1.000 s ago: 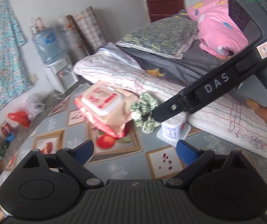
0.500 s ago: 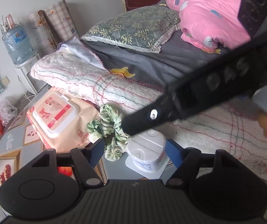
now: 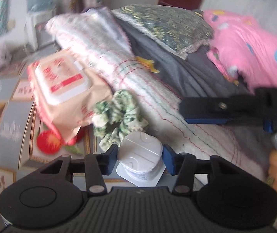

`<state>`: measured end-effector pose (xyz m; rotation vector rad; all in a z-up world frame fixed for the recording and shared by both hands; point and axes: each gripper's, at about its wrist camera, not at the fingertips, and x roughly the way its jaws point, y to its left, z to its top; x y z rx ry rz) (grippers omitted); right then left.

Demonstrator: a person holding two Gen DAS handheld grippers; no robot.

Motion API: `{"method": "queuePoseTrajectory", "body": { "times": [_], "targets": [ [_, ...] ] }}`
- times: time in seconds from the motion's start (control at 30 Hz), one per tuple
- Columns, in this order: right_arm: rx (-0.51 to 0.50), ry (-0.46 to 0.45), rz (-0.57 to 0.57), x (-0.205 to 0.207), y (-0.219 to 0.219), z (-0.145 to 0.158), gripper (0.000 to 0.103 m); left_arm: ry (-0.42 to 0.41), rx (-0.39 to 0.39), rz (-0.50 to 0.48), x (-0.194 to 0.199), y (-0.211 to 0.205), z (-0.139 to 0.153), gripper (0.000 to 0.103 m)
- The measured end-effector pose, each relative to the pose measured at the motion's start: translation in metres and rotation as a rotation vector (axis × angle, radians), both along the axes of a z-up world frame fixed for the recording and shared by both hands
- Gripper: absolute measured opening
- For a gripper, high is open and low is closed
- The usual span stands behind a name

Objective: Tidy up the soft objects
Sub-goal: 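Grasp the white yogurt cup with the left gripper and lift it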

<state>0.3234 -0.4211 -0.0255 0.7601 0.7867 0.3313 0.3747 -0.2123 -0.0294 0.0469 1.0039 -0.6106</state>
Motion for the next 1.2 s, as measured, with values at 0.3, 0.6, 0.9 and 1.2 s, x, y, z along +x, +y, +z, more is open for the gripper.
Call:
{"method": "queuePoseTrajectory", "body": {
  "times": [0.3,0.6,0.9,1.2],
  "targets": [
    [-0.022,-0.024,0.109,-0.043,0.032,0.016,0.063,0.046,-0.103,0.171,-0.005,0.051,0.036,0.050],
    [0.119,-0.096,0.069,-0.127,0.059,0.021,0.072,-0.026,-0.178,0.232,-0.070,0.066,0.100,0.050],
    [-0.146,-0.345,0.034,-0.201,0.102,0.032,0.078,0.072,-0.340,0.285,-0.141,0.087,0.103,0.050],
    [-0.421,-0.431,0.063,-0.219,0.131,0.033,0.051,0.147,-0.447,0.320,-0.175,0.092,0.080,0.050]
  ]
}}
